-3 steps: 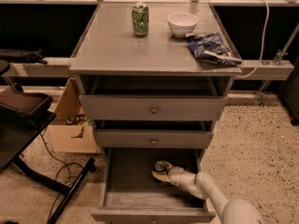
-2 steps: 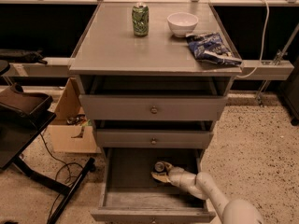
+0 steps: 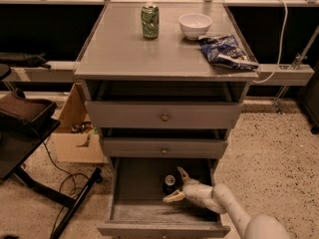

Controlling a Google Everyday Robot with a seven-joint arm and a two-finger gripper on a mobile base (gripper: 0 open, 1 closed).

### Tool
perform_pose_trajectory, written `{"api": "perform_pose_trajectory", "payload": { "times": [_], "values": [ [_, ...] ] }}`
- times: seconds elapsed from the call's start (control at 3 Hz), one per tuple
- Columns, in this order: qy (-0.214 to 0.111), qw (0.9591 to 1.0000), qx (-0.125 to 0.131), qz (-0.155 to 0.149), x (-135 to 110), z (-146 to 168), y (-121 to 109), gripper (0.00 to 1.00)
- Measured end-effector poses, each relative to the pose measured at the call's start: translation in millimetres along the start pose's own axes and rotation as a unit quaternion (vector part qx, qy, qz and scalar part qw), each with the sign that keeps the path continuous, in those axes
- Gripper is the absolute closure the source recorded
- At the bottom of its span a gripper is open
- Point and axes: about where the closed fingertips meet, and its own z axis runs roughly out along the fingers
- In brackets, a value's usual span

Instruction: Place pepsi can into bottom drawer

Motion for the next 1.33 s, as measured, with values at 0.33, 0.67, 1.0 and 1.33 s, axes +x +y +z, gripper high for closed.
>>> {"api": "perform_pose_trajectory", "payload": {
  "times": [0.33, 0.67, 1.0, 1.33],
  "values": [
    [0.023, 0.9987, -0.007, -0.045, -22, -30, 7, 0.00],
    [0.087, 0.9942, -0.006, -0.063, -46, -87, 6, 0.00],
    [0.162, 0.9855, 0.023, -0.043, -66, -158, 1, 0.00],
    [0.230, 0.9698, 0.079, -0.019, -98, -224, -3, 0.00]
  ]
}}
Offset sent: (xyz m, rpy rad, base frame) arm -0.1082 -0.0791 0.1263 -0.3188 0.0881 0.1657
